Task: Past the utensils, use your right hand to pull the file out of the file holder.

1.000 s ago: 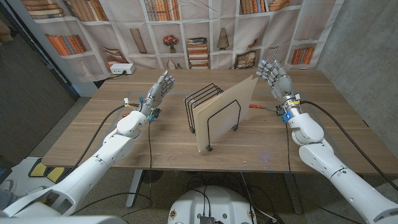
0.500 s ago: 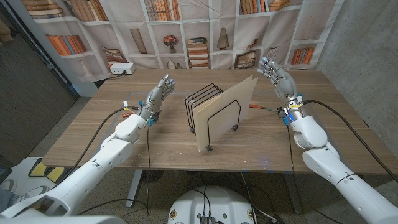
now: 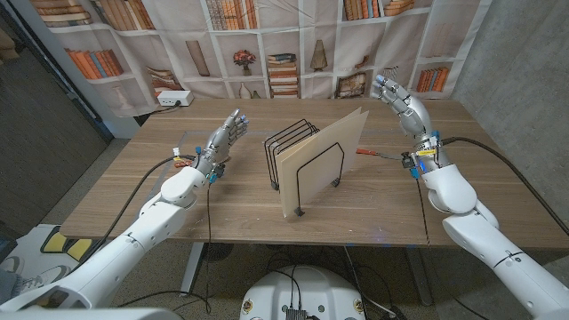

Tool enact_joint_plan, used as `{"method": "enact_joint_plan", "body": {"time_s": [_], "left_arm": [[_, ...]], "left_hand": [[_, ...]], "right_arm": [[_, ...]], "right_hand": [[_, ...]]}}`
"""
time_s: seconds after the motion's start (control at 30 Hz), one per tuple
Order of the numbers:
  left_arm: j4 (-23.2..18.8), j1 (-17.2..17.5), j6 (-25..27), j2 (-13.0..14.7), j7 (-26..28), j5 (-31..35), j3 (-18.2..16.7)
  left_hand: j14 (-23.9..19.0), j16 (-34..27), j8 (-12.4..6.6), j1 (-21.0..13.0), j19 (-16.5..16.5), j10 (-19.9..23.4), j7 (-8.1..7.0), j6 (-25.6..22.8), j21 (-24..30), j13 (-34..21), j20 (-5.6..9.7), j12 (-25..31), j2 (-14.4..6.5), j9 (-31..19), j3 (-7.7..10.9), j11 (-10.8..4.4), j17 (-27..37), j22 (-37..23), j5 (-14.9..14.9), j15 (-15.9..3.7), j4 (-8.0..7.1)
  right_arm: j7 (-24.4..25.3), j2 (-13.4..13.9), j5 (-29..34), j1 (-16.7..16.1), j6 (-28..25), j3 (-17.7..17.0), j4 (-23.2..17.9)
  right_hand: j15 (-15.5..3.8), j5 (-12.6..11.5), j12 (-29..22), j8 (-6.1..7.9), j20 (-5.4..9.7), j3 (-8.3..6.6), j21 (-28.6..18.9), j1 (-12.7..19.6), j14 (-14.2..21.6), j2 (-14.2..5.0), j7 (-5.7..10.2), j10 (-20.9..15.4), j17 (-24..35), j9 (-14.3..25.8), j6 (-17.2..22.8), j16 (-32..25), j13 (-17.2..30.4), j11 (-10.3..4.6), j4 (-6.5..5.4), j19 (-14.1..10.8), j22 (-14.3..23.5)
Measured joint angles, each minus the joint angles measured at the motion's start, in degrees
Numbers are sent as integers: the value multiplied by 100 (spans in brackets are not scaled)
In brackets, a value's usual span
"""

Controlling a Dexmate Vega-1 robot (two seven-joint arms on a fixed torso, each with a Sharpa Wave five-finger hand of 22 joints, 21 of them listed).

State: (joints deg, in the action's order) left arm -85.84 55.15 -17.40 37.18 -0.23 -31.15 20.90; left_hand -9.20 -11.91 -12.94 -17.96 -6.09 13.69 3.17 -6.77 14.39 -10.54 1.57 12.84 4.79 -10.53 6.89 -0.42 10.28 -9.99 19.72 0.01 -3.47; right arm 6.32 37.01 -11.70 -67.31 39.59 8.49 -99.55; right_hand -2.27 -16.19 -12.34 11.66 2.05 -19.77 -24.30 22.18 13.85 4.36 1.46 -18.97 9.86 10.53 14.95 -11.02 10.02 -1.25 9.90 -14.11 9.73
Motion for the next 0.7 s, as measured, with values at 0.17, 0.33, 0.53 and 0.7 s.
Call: {"method": "enact_joint_plan", "body": {"time_s": [0.17, 0.33, 0.53, 0.7], "left_arm": [[-108, 42, 37, 52, 38, 45, -3], [-108, 42, 94, 52, 83, 77, -3], [-245, 71, 190, 74, 149, 100, 11], [-245, 71, 261, 74, 224, 112, 11]], "left_hand": [[0, 24, 24, -1, 7, 0, -29, -29, -22, 0, -7, 0, -1, 0, 0, 0, 0, 0, 0, 0, 0], [0, 26, 24, -15, 7, 0, -30, -30, -22, 0, -7, 0, -16, 0, 0, 0, 0, 0, 0, 0, 0], [0, 26, 23, -61, 7, 0, -53, -54, -22, 1, -7, 0, -61, 0, 0, 0, -1, 0, 0, 0, 0], [0, 26, 24, -61, 7, 0, -64, -106, -66, 1, -6, 0, -61, 0, 0, 0, -1, 0, 0, 0, 0]], "right_arm": [[207, 103, 532, -216, -102, -222, -305], [207, 231, 532, -475, -102, -506, -691], [322, 417, 1317, -770, -543, -895, -1170], [322, 569, 1317, -1035, -543, -1289, -1606]], "right_hand": [[0, -77, 0, 21, 31, -47, 89, 379, 0, 45, 123, -26, 0, 0, 58, 6, 0, -97, 47, -30, 0], [0, -201, 25, 21, 21, -71, 178, 739, -1, 192, 162, 20, 0, 8, 128, 45, 0, -143, 71, -83, 0], [1, -333, 27, 21, 22, -128, 256, 1215, -1, 231, 222, 21, 1, 29, 188, 45, 0, -288, 61, -163, 0], [0, -355, 50, 21, 22, -199, 327, 1504, -3, 188, 301, 74, 16, 29, 193, 45, 0, -387, 53, -163, 0]]}}
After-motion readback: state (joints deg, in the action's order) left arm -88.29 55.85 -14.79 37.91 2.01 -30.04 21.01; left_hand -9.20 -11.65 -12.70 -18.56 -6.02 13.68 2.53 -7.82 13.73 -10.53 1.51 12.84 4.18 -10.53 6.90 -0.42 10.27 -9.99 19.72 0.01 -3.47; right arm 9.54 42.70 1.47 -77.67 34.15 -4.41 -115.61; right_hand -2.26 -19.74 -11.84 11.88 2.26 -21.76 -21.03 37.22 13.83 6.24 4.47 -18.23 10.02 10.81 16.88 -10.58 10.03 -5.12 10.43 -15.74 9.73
